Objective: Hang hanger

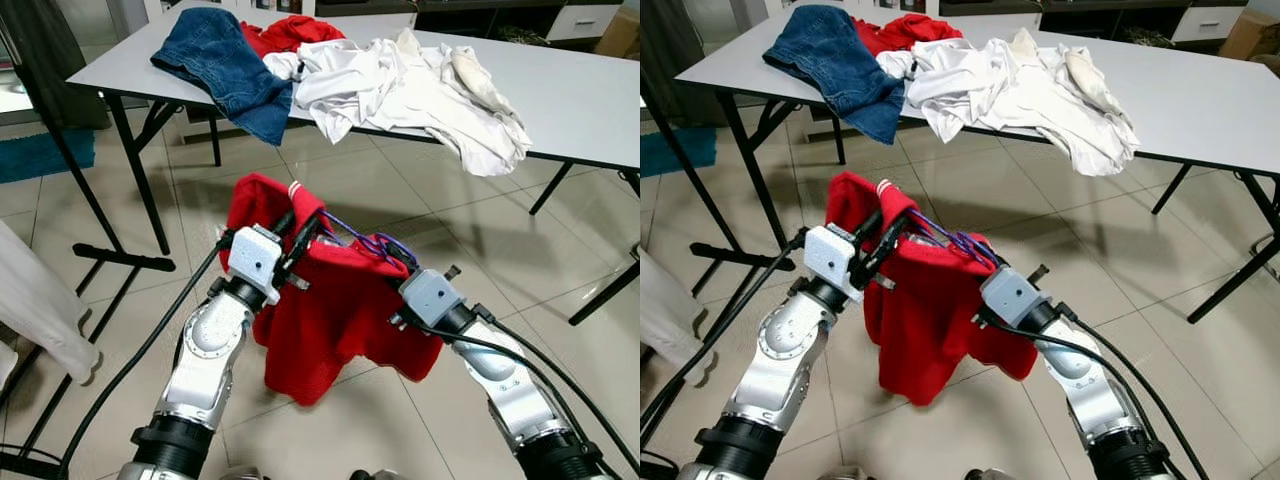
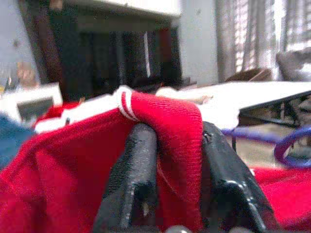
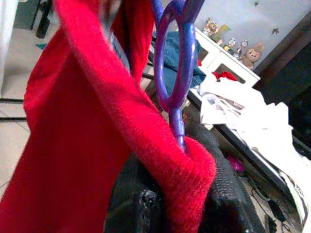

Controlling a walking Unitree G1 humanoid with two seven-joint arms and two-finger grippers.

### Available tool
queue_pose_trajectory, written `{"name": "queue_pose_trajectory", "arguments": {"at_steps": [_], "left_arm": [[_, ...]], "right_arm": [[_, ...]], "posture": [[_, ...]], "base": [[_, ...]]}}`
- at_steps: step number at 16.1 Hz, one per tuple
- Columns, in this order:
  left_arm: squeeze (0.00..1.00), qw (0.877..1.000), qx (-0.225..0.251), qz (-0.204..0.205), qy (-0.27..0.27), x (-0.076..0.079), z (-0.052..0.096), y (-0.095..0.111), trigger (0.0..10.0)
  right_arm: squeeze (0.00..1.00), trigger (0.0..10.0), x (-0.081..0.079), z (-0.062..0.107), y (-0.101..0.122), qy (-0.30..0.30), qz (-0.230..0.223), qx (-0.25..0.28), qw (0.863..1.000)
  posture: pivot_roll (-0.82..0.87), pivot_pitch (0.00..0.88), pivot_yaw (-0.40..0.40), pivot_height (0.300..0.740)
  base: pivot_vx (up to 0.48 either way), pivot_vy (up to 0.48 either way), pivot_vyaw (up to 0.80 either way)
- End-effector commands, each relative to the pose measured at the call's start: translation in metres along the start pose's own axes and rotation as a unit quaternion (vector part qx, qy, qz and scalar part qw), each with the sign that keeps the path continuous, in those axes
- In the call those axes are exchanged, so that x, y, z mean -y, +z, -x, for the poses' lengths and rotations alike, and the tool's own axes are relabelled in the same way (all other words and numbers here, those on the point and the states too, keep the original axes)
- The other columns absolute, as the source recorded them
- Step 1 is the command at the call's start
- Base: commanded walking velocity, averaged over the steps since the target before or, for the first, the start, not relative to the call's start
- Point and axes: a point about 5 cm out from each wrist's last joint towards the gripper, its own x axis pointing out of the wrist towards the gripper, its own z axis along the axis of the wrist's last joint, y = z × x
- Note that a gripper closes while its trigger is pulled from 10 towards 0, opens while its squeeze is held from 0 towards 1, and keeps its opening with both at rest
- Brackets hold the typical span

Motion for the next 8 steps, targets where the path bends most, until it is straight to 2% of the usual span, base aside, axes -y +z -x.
{"name": "queue_pose_trajectory", "arguments": {"at_steps": [1,3,4,6,8], "left_arm": [[0.0,0.998,0.036,-0.028,-0.037,0.004,-0.002,0.013,10.0],[0.0,0.995,0.035,-0.069,-0.061,-0.003,0.001,0.015,10.0],[0.0,0.991,0.03,-0.107,-0.07,-0.015,0.004,0.017,10.0],[0.0,0.99,0.023,-0.118,-0.066,-0.029,0.006,0.018,10.0],[0.0,0.99,0.017,-0.122,-0.071,-0.03,0.008,0.016,10.0]], "right_arm": [[0.0,10.0,0.01,-0.003,0.003,-0.018,0.01,0.006,1.0],[0.0,10.0,0.01,-0.002,0.003,-0.017,0.012,0.005,1.0],[0.0,10.0,0.01,0.0,0.002,-0.005,0.032,0.006,0.999],[0.0,10.0,0.011,-0.001,0.002,-0.004,0.036,0.006,0.999],[0.0,10.0,0.012,-0.003,0.004,-0.008,0.035,0.012,0.999]], "posture": [[0.22,0.027,-0.032,0.74],[0.22,0.026,-0.032,0.74],[0.22,0.025,-0.032,0.74],[0.23,0.022,-0.032,0.74],[0.23,0.02,-0.031,0.74]], "base": [[0.0,0.0,0.0],[0.0,0.0,0.0],[0.0,0.0,0.0],[0.0,0.0,0.0],[0.0,0.0,0.0]]}}
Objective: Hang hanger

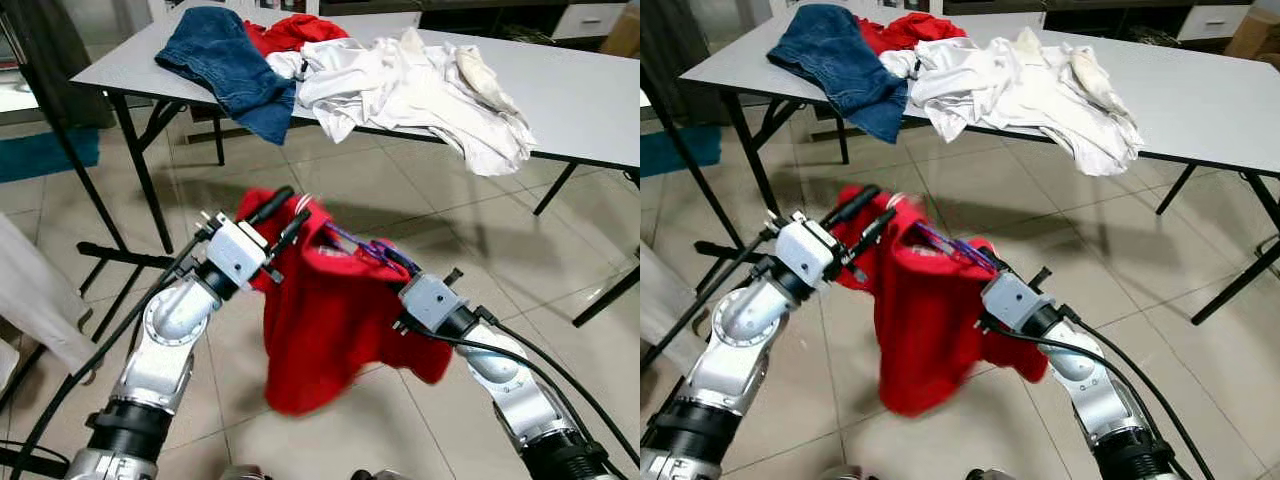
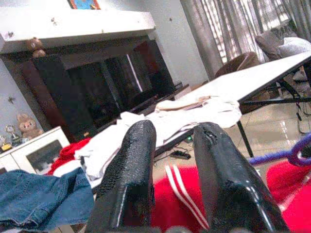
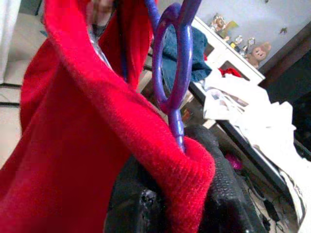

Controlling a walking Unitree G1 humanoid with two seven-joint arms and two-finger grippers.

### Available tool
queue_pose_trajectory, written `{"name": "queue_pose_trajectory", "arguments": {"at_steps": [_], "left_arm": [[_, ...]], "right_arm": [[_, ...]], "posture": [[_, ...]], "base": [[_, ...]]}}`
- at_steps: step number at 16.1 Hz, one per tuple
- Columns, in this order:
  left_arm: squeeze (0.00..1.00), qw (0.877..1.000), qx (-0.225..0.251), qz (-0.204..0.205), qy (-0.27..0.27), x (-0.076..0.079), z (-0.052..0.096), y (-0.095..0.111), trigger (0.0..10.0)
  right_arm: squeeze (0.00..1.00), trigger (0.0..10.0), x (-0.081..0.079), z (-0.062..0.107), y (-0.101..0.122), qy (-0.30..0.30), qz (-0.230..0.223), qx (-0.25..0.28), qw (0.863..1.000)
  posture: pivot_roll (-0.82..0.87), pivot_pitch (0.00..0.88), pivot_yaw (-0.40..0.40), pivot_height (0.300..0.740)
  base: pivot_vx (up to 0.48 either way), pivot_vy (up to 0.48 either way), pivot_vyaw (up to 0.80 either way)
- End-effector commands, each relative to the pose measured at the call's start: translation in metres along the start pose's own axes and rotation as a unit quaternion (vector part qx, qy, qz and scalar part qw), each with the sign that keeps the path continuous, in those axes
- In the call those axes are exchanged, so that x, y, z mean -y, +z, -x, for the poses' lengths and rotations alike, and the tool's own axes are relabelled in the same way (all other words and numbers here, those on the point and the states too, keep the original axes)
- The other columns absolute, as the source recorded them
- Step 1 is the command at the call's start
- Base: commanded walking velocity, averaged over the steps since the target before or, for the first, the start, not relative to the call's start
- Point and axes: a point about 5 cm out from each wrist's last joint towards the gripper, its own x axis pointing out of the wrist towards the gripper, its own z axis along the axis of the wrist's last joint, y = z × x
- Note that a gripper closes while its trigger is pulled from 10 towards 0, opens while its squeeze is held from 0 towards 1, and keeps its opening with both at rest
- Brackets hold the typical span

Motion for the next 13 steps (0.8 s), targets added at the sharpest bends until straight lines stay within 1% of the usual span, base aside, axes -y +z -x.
{"name": "queue_pose_trajectory", "arguments": {"at_steps": [1,2,3,4,5,6,7,8,9,10,11,13], "left_arm": [[0.83,1.0,-0.003,0.013,-0.014,0.007,0.001,-0.003,10.0],[0.83,1.0,-0.004,0.018,-0.016,0.01,0.001,-0.004,10.0],[1.0,0.999,-0.01,0.032,-0.041,0.021,0.001,-0.005,10.0],[1.0,0.998,-0.017,0.019,-0.052,0.025,0.002,-0.007,10.0],[1.0,0.998,-0.023,-0.005,-0.059,0.023,0.003,-0.008,10.0],[0.07,0.995,-0.029,-0.029,-0.087,0.019,0.006,-0.01,10.0],[0.0,0.992,-0.037,-0.053,-0.111,0.015,0.01,-0.011,10.0],[0.0,0.984,-0.05,-0.092,-0.143,0.009,0.014,-0.013,10.0],[0.0,0.977,-0.059,-0.126,-0.161,0.002,0.017,-0.014,10.0],[0.0,0.974,-0.06,-0.14,-0.165,-0.001,0.017,-0.013,10.0],[0.0,0.968,-0.055,-0.172,-0.172,-0.008,0.015,-0.01,10.0],[0.0,0.963,-0.042,-0.191,-0.187,-0.008,0.011,-0.005,10.0]], "right_arm": [[0.0,10.0,0.012,-0.008,0.012,-0.021,0.01,0.03,0.999],[0.0,10.0,0.012,-0.008,0.012,-0.021,0.01,0.031,0.999],[0.0,10.0,0.012,-0.008,0.012,-0.021,0.01,0.033,0.999],[0.0,10.0,0.011,-0.008,0.013,-0.021,0.01,0.034,0.999],[0.0,10.0,0.011,-0.008,0.013,-0.017,0.014,0.036,0.999],[0.0,10.0,0.011,-0.006,0.013,-0.006,0.026,0.04,0.999],[0.0,10.0,0.01,-0.006,0.014,0.005,0.04,0.044,0.998],[0.0,10.0,0.009,-0.005,0.014,0.021,0.06,0.047,0.997],[0.0,10.0,0.007,-0.004,0.014,0.034,0.078,0.049,0.995],[0.0,10.0,0.007,-0.004,0.014,0.04,0.087,0.049,0.994],[0.0,10.0,0.004,-0.004,0.014,0.055,0.106,0.052,0.991],[0.0,10.0,0.002,-0.006,0.015,0.064,0.114,0.056,0.99]], "posture": [[0.22,0.019,-0.03,0.74],[0.22,0.018,-0.03,0.74],[0.22,0.018,-0.03,0.74],[0.22,0.019,-0.032,0.74],[0.22,0.019,-0.032,0.74],[0.22,0.019,-0.032,0.74],[0.23,0.018,-0.035,0.74],[0.23,0.017,-0.034,0.74],[0.23,0.015,-0.033,0.74],[0.23,0.015,-0.033,0.74],[0.23,0.013,-0.031,0.74],[0.23,0.011,-0.03,0.74]], "base": [[0.0,0.0,0.0],[0.0,0.0,0.0],[0.0,0.0,0.0],[0.0,0.0,0.0],[0.0,0.0,0.0],[0.0,0.0,0.0],[0.0,0.0,0.0],[0.0,0.0,0.0],[0.0,0.0,0.0],[0.0,0.0,0.0],[0.0,0.0,0.0],[0.0,0.0,0.0]]}}
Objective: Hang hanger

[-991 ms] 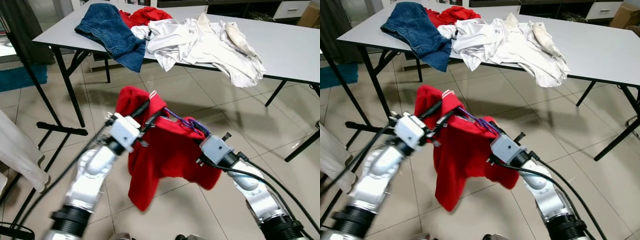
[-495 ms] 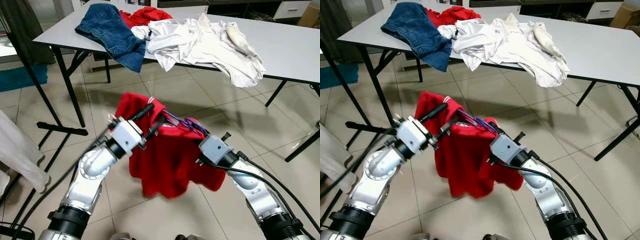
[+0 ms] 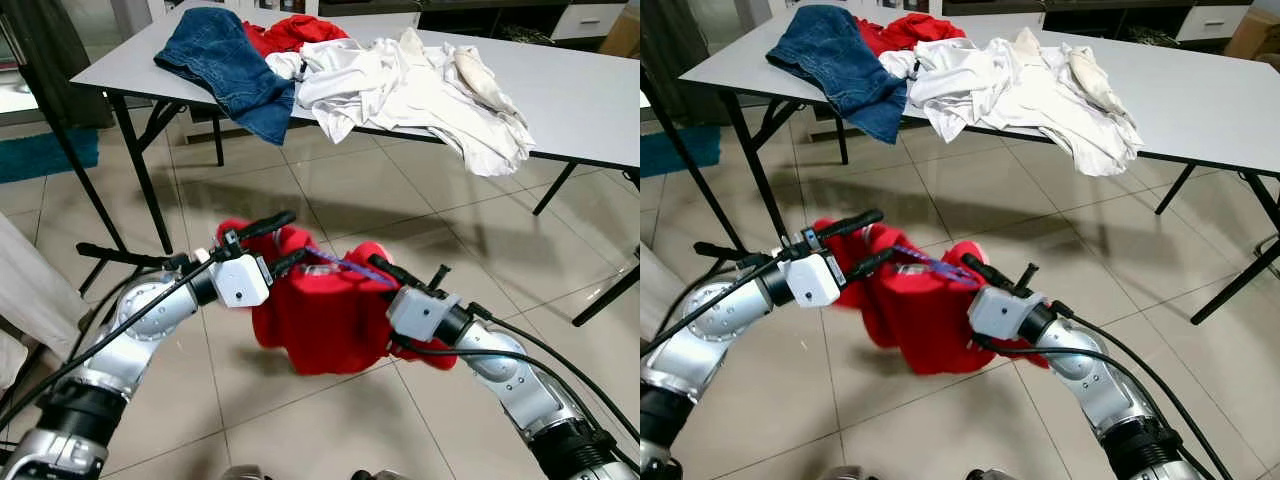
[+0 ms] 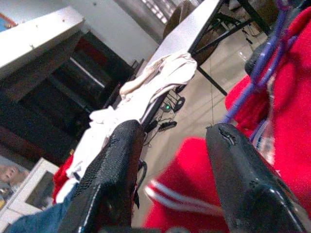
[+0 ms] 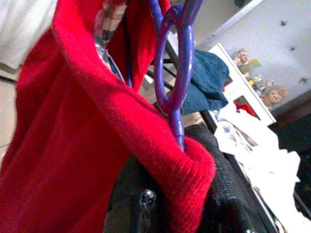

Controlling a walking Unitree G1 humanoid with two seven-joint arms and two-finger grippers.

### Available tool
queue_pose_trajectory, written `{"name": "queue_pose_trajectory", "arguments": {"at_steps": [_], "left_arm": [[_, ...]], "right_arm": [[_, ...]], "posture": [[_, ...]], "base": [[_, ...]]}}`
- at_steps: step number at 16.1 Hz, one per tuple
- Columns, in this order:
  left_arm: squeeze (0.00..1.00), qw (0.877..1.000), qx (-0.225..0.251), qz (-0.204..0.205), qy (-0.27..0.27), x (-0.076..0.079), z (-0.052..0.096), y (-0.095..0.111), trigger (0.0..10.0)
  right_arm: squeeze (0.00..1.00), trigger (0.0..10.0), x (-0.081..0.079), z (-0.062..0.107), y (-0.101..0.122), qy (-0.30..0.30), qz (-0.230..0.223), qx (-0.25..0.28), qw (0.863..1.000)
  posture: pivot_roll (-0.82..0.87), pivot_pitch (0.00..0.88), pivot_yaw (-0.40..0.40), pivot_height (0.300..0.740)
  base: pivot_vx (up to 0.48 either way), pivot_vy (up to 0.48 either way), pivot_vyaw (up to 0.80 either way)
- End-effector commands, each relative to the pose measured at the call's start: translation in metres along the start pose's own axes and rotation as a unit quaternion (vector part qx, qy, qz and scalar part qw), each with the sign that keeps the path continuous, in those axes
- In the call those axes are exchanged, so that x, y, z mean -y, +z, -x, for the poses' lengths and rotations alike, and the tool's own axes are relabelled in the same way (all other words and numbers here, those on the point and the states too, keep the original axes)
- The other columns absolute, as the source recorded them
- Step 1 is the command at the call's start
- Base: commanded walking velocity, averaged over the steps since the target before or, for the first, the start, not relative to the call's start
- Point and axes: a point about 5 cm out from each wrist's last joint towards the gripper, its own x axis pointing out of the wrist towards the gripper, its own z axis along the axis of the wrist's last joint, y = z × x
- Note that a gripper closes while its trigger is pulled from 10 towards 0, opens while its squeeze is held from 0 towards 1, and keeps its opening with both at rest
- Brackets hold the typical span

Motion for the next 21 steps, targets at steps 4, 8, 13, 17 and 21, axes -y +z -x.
{"name": "queue_pose_trajectory", "arguments": {"at_steps": [4,8,13,17,21], "left_arm": [[0.0,0.996,0.012,-0.021,-0.08,0.015,-0.006,0.004,10.0],[0.0,0.99,0.01,-0.002,-0.144,0.032,-0.005,0.004,10.0],[0.0,0.981,-0.043,0.035,-0.188,0.042,-0.003,-0.006,10.0],[0.0,0.978,-0.056,0.038,-0.199,0.04,-0.003,-0.007,0.0],[0.0,0.977,-0.051,0.037,-0.203,0.039,-0.003,-0.004,0.0]], "right_arm": [[0.0,10.0,0.006,-0.006,0.008,-0.003,0.024,0.03,0.999],[0.0,10.0,0.007,-0.007,0.01,0.005,0.044,0.038,0.998],[0.0,10.0,0.011,-0.006,0.015,0.009,0.086,0.051,0.995],[0.0,10.0,0.015,-0.008,0.015,0.002,0.111,0.05,0.993],[0.0,10.0,0.02,-0.012,0.022,-0.015,0.137,0.067,0.988]], "posture": [[0.24,0.012,-0.028,0.74],[0.23,0.016,-0.027,0.74],[0.23,0.018,-0.024,0.74],[0.23,0.017,-0.02,0.74],[0.24,0.014,-0.018,0.74]], "base": [[0.0,0.0,0.0],[0.0,0.0,0.0],[0.0,0.0,0.0],[0.0,0.0,0.0],[0.0,0.0,0.0]]}}
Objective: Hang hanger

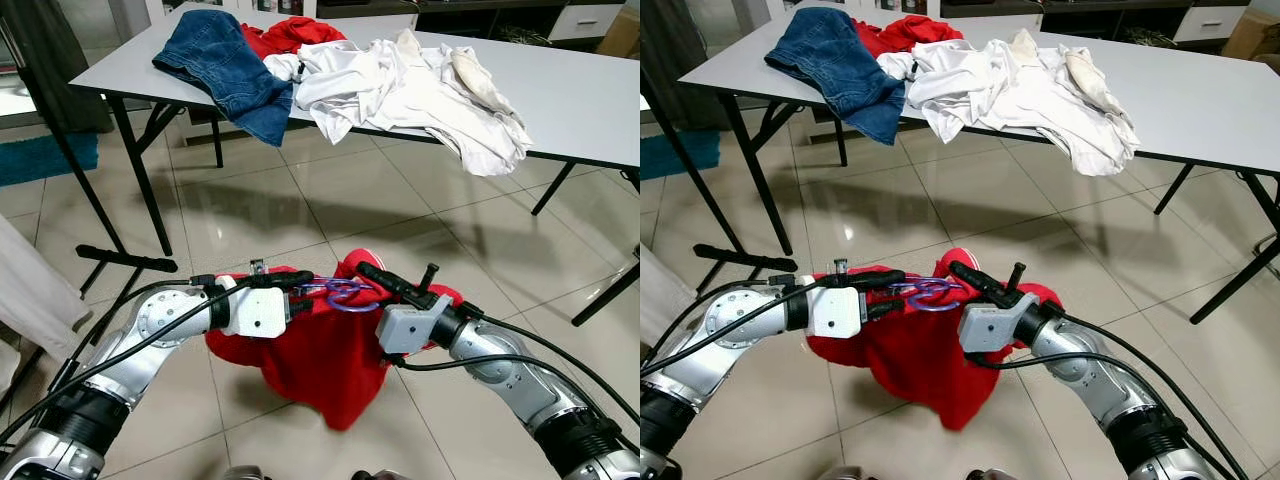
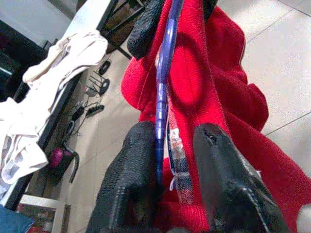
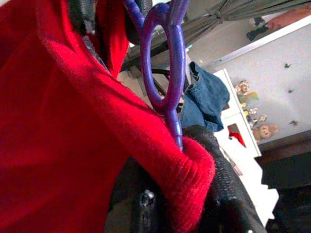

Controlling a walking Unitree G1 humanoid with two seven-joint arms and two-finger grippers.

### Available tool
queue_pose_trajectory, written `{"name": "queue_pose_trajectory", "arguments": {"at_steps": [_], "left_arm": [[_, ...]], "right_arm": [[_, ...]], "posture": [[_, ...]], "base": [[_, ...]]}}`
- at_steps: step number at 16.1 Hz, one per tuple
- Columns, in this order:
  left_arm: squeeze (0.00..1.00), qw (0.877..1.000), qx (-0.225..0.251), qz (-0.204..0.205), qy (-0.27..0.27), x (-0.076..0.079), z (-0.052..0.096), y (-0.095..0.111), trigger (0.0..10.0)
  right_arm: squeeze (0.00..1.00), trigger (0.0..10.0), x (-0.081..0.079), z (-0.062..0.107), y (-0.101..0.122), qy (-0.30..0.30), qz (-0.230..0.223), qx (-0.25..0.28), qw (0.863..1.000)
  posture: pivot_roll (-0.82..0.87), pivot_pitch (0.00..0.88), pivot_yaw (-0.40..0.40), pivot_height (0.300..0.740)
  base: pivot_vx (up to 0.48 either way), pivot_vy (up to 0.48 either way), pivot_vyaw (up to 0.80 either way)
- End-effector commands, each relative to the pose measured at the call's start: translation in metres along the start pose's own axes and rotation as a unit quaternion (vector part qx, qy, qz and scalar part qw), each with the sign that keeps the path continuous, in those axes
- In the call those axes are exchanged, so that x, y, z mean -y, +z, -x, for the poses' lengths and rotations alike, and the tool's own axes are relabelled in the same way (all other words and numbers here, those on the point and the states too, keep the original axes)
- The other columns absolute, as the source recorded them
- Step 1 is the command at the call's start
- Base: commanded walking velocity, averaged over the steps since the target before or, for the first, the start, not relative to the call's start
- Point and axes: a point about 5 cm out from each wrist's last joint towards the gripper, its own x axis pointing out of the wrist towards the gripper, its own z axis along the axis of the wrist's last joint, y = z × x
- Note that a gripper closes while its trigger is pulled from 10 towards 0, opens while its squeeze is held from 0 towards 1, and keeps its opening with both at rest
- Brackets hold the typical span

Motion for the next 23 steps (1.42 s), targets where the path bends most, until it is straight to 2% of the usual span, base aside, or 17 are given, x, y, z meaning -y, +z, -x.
{"name": "queue_pose_trajectory", "arguments": {"at_steps": [1,5,9,18,20,23], "left_arm": [[0.0,1.0,-0.001,-0.007,-0.016,0.002,-0.003,0.002,0.0],[0.0,0.998,0.007,-0.047,0.048,-0.019,-0.007,0.011,0.0],[0.0,0.993,0.013,-0.069,0.09,-0.031,-0.009,0.015,0.0],[0.0,0.991,0.018,-0.077,0.106,-0.032,-0.011,0.016,0.0],[0.0,0.99,0.019,-0.081,0.117,-0.033,-0.012,0.016,0.0],[0.0,0.989,0.019,-0.082,0.123,-0.033,-0.011,0.016,0.0]], "right_arm": [[0.0,10.0,0.028,-0.009,0.014,-0.06,0.034,0.047,0.997],[0.0,10.0,0.044,-0.009,0.02,-0.101,0.072,0.062,0.99],[0.0,10.0,0.052,-0.007,0.02,-0.123,0.092,0.063,0.986],[0.0,10.0,0.052,-0.007,0.017,-0.138,0.098,0.046,0.984],[0.0,10.0,0.059,-0.005,0.011,-0.164,0.086,0.027,0.982],[0.0,10.0,0.062,-0.003,0.009,-0.171,0.082,0.021,0.982]], "posture": [[0.24,0.014,-0.018,0.74],[0.23,0.018,-0.025,0.74],[0.23,0.018,-0.025,0.74],[0.23,0.022,-0.02,0.74],[0.23,0.022,-0.02,0.74],[0.23,0.022,-0.02,0.74]], "base": [[0.0,0.0,0.0],[0.0,0.0,0.0],[0.0,0.0,0.0],[0.0,0.0,0.0],[0.0,0.0,0.0],[0.0,0.0,0.0]]}}
